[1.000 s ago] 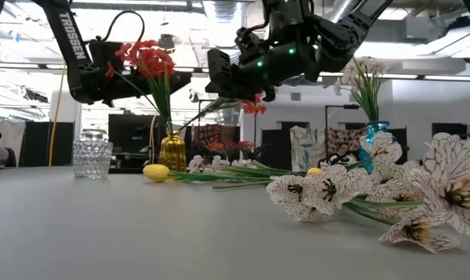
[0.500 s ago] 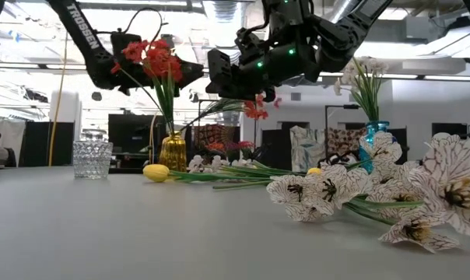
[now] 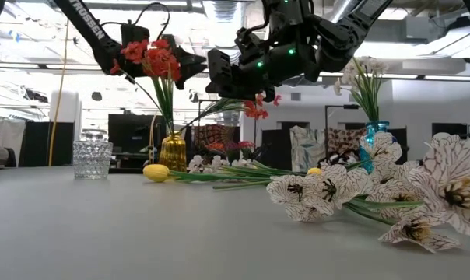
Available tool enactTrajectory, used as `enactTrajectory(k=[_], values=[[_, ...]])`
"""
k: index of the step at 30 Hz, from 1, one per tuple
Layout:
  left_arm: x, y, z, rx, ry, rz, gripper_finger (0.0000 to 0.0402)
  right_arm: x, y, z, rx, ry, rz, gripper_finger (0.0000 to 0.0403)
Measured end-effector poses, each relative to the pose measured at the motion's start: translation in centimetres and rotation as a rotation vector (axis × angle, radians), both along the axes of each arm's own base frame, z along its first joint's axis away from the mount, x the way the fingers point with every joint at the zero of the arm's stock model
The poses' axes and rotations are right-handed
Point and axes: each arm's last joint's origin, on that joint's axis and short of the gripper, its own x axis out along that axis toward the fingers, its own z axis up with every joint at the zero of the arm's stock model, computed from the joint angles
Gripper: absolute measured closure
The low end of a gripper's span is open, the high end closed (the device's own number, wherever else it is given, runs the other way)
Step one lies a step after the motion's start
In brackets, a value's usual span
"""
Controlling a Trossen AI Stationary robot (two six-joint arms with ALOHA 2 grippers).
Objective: Sort flowers into vase by color
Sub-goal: Put the top red flowers into the yellow vase
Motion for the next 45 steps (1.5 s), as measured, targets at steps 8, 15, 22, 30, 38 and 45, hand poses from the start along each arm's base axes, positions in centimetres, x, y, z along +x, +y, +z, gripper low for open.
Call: enactTrajectory(k=[8,15,22,30,38,45], values=[[1.9,0.8,3.5,-0.103,0.194,-0.028,0.0263,0.0,0.4,0.0,0.000,0.000,0.010,0.0200],[2.2,0.0,4.4,-0.028,0.539,0.153,0.0263,-0.5,1.7,1.3,-0.026,0.044,0.039,0.0200],[3.5,-1.6,3.9,-0.024,0.650,0.128,0.0263,-2.3,2.2,4.4,-0.038,0.097,0.050,0.0200],[5.7,-3.4,3.4,0.046,0.754,0.167,0.0263,-4.5,2.7,7.4,-0.038,0.132,0.062,0.0200],[7.6,-5.5,3.1,0.078,0.854,0.232,0.0263,-6.1,2.9,9.4,-0.039,0.115,0.066,0.0200],[8.8,-6.7,3.0,0.136,0.908,0.292,0.0263,-6.2,2.9,9.6,-0.039,0.112,0.066,0.0200]])
